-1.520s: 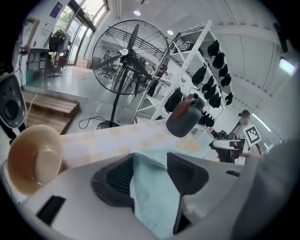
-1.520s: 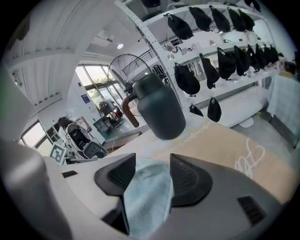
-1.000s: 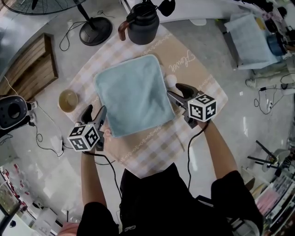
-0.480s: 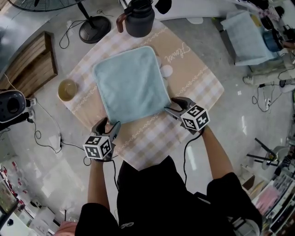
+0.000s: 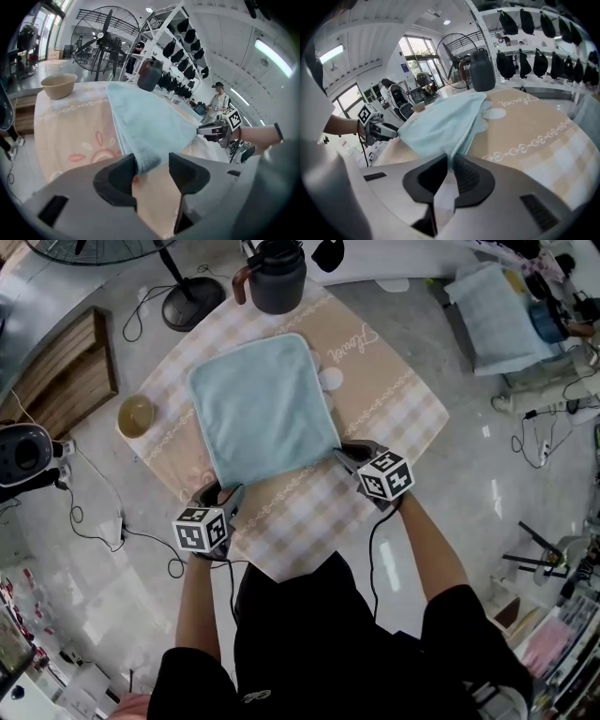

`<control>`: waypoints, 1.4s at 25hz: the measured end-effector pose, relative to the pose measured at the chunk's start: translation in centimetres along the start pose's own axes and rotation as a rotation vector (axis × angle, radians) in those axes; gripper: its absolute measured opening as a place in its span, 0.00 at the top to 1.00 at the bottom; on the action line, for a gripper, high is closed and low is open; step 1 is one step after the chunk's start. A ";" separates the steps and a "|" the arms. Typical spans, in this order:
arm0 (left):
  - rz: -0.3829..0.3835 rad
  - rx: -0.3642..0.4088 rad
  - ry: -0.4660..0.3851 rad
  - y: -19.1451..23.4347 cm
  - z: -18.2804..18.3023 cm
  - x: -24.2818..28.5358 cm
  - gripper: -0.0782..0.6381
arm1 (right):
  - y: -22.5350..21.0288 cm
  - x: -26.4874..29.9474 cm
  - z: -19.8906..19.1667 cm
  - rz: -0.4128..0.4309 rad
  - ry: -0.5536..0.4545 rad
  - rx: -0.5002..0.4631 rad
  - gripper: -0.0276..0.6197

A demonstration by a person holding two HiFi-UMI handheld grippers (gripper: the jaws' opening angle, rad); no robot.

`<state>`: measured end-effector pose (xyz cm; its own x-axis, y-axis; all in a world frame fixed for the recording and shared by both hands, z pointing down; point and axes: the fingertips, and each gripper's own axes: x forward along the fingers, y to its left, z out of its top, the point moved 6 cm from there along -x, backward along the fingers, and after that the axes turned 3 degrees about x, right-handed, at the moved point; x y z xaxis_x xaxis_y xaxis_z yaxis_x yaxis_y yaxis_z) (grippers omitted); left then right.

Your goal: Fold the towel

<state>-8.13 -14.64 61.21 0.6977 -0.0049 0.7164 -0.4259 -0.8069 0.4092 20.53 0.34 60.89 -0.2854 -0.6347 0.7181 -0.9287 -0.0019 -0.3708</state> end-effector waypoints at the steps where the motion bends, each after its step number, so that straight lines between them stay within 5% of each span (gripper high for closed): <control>1: 0.005 0.016 0.003 -0.2 -0.2 -0.2 0.59 | 0.0 -0.3 -0.1 -0.003 -0.006 0.005 0.89; 7: 0.037 0.008 0.020 -0.3 -2.4 -2.3 0.82 | 1.4 -1.8 -1.9 -0.007 0.002 -0.005 0.90; 25: 0.013 0.038 0.091 -2.6 -8.9 -7.0 0.83 | 7.8 -4.7 -8.7 -0.046 0.063 0.061 0.91; 35: -0.068 -0.024 0.076 -3.7 -9.8 -10.1 0.83 | 10.8 -6.9 -10.1 -0.001 0.125 0.065 0.91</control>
<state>-19.25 -5.77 58.02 0.6800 0.0951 0.7270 -0.3934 -0.7894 0.4713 10.09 12.51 57.86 -0.3155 -0.5332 0.7850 -0.9129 -0.0553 -0.4045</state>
